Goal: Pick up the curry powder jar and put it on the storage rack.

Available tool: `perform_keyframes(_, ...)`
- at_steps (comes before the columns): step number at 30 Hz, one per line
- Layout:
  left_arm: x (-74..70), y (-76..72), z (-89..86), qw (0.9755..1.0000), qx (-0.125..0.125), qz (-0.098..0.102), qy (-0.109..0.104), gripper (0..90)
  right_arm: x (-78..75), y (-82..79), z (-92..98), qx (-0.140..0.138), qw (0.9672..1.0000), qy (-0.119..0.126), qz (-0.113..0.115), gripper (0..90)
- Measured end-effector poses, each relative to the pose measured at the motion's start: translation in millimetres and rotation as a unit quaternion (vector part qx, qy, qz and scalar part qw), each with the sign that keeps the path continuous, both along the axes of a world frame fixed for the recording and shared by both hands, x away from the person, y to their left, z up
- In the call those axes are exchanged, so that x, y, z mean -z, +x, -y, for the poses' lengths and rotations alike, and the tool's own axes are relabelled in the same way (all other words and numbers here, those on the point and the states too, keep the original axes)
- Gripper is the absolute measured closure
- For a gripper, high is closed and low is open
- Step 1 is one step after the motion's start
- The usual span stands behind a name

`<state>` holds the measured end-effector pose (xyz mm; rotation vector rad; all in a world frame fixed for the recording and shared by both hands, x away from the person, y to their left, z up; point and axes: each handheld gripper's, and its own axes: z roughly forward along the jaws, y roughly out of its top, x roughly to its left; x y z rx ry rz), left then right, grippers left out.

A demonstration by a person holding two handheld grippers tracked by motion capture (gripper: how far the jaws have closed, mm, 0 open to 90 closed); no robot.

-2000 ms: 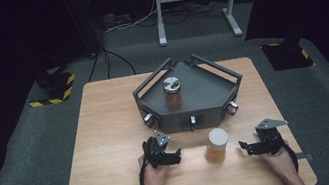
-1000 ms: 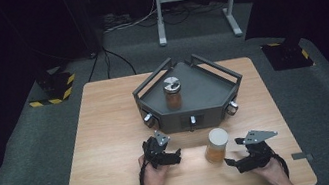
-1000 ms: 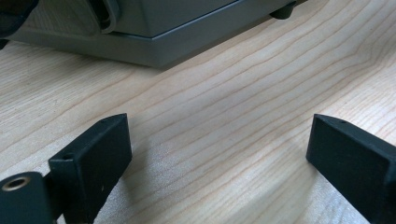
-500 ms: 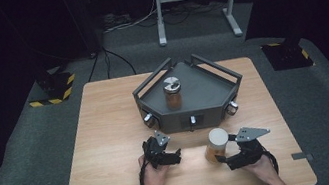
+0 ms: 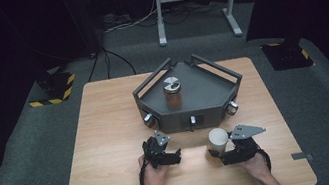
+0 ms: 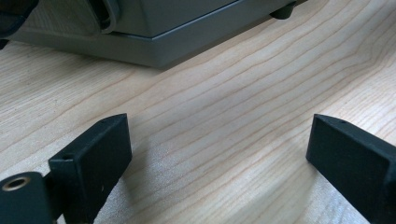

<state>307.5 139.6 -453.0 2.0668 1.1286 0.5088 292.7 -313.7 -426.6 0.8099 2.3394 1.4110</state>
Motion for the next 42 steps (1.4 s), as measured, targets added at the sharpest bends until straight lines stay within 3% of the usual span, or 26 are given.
perform_keyframes(13,0.0,0.0,0.0,1.0000,0.000,0.000,0.000,6.7,-0.9,-6.1,-1.8,-0.003,0.9998,-0.003,0.020,33.2)
perform_keyframes(42,0.0,0.0,0.0,1.0000,0.000,0.000,0.000,6.7,0.0,-11.2,-1.5,-0.003,0.9992,-0.007,0.040,35.1)
